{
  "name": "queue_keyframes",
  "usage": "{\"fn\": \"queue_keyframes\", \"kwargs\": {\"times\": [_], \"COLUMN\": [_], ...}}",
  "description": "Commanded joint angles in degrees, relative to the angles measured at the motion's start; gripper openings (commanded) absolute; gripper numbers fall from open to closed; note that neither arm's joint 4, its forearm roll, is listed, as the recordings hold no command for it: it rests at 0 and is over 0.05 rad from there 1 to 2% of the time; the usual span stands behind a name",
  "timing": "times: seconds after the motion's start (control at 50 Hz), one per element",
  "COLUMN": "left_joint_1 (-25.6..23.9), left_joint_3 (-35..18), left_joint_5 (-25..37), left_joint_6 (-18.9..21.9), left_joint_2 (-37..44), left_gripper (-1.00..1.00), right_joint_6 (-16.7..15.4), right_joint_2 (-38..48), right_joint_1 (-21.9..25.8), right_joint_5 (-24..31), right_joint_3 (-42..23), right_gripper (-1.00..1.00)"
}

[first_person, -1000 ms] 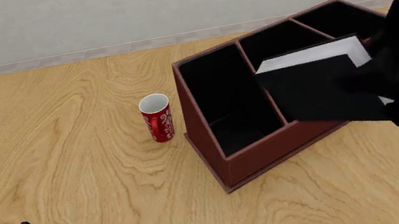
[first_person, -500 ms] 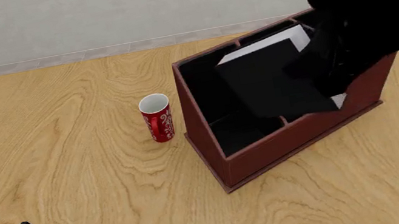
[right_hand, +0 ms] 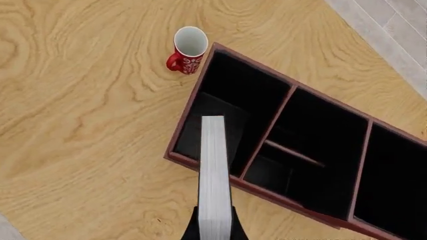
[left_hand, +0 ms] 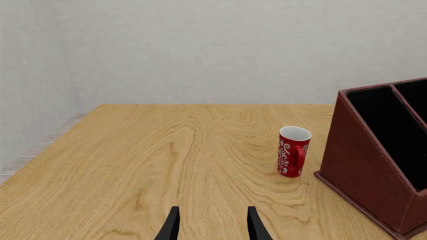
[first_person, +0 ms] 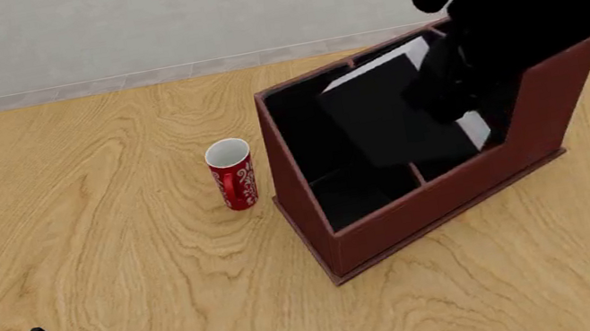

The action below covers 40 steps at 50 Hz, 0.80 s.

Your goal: Pick up the book and place it in the left compartment of the caddy.

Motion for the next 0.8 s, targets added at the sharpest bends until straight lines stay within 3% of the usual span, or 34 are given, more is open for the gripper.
{"fn": "queue_keyframes", "kwargs": {"times": [0.02,0.34,0.8], "left_joint_1": [0.0,0.0,0.0], "left_joint_3": [0.0,0.0,0.0], "left_joint_5": [0.0,0.0,0.0], "left_joint_6": [0.0,0.0,0.0], "left_joint_2": [0.0,0.0,0.0], "left_gripper": [1.00,1.00,1.00], "right_joint_6": [0.3,-1.0,0.2], "right_joint_2": [2.2,5.1,10.1], "right_joint_1": [-1.7,-3.3,-2.5], "right_joint_5": [0.0,0.0,0.0], "right_joint_3": [-1.6,-2.1,-4.4], "right_gripper": [-1.00,-1.00,-1.00]}}
